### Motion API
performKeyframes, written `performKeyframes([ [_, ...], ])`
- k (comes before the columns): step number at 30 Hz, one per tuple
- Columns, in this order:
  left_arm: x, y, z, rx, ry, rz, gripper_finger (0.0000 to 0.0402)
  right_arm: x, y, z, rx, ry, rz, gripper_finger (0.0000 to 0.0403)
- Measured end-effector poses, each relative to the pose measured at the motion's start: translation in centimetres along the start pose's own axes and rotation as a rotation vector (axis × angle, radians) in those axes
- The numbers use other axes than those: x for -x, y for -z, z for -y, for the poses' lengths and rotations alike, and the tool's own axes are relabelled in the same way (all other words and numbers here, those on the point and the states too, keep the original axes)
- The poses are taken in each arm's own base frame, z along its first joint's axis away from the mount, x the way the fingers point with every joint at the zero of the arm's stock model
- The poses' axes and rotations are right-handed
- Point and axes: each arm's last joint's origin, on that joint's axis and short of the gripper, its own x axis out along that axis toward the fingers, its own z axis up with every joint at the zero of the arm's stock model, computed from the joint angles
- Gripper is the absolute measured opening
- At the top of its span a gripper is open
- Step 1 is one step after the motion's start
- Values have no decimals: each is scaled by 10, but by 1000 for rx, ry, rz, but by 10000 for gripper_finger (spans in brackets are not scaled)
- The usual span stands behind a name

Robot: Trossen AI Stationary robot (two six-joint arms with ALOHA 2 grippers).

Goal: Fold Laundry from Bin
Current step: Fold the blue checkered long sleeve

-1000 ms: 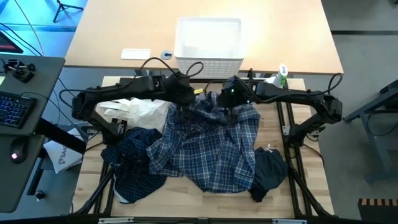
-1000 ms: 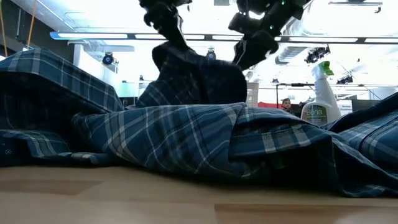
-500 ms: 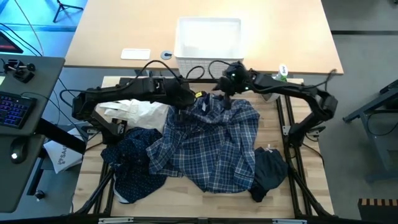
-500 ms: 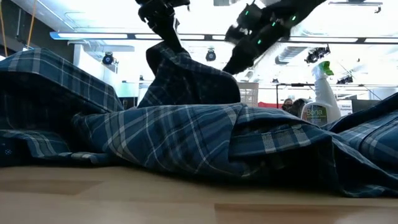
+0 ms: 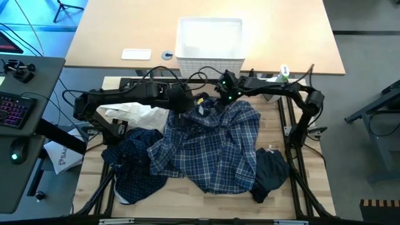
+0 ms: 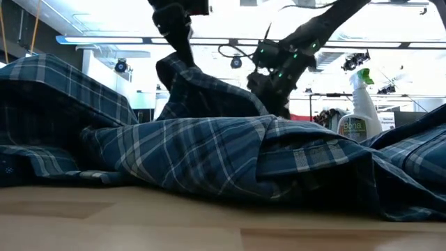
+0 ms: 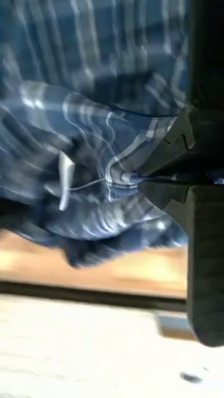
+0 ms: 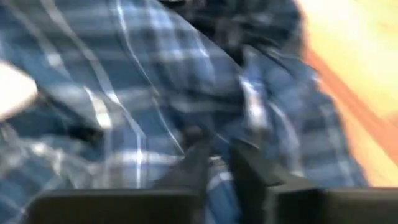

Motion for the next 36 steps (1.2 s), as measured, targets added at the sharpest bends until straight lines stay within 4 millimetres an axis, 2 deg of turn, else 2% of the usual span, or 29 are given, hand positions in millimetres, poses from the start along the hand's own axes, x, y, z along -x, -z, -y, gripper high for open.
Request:
performKeyframes([
  [1,0,2,1,7,-30,-27,0,8,-1,-1,-10,7,13,16],
  [5,3,9,4,45,-146,-113,0,53,2,-11,-22,94,66,6],
  [8,7,9,7,84,-193,-110,0,100,4,-22,-24,151,193,4],
  [12,16,6,14,101,-219,-63,0,159,13,-39,78,101,365,2],
  [15,18,3,19,97,-204,-27,0,173,19,-45,259,110,392,16],
  [17,19,0,21,84,-174,5,0,169,18,-44,388,131,361,34],
  [19,19,-4,22,83,-136,48,0,155,15,-42,497,101,309,62],
  [24,19,-11,23,100,-83,115,0,99,9,-40,815,-54,158,144],
  [28,19,-11,24,122,-68,117,0,53,10,-43,1058,-88,52,187],
  [32,20,-11,26,157,-44,121,0,12,13,-46,1170,-4,-43,190],
  [34,20,-11,27,170,-40,123,0,-3,15,-46,1174,48,-85,169],
  [36,21,-11,29,175,-38,123,0,-13,16,-46,1119,93,-104,123],
])
